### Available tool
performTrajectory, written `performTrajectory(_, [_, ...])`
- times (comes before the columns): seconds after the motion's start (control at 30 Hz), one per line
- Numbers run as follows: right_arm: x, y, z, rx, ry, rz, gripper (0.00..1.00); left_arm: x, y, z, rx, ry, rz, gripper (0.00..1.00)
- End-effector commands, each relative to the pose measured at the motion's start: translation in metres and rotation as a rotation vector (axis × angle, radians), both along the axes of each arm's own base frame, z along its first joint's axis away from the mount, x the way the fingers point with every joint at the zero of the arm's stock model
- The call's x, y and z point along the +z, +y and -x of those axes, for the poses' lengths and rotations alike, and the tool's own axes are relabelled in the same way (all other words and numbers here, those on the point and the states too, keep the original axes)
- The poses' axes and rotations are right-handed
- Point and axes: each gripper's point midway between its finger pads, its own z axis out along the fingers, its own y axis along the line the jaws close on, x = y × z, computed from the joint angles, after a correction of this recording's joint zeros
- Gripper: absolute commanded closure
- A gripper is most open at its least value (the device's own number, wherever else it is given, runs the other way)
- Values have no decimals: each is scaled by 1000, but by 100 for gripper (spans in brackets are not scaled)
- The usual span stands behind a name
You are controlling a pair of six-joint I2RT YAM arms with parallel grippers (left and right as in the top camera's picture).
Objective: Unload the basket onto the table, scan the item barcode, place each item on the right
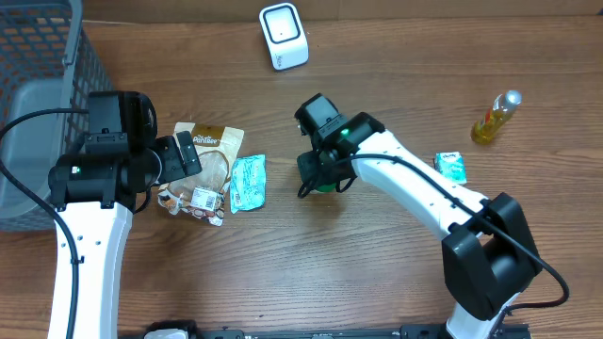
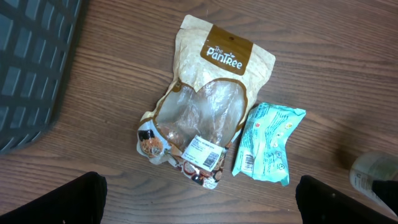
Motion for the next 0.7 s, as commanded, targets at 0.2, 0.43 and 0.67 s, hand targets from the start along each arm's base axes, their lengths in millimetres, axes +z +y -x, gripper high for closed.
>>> performTrajectory(0.2, [-12,10,-10,135,-94,121,37,3,-1,-2,-12,-8,-10,0])
performTrajectory(0.43, [-17,15,-15,137,-109,111,35,3,-1,-2,-12,-8,-10,0])
performTrajectory(0.67, [-16,17,-18,135,-121,102,14,3,-1,-2,-12,-8,-10,0])
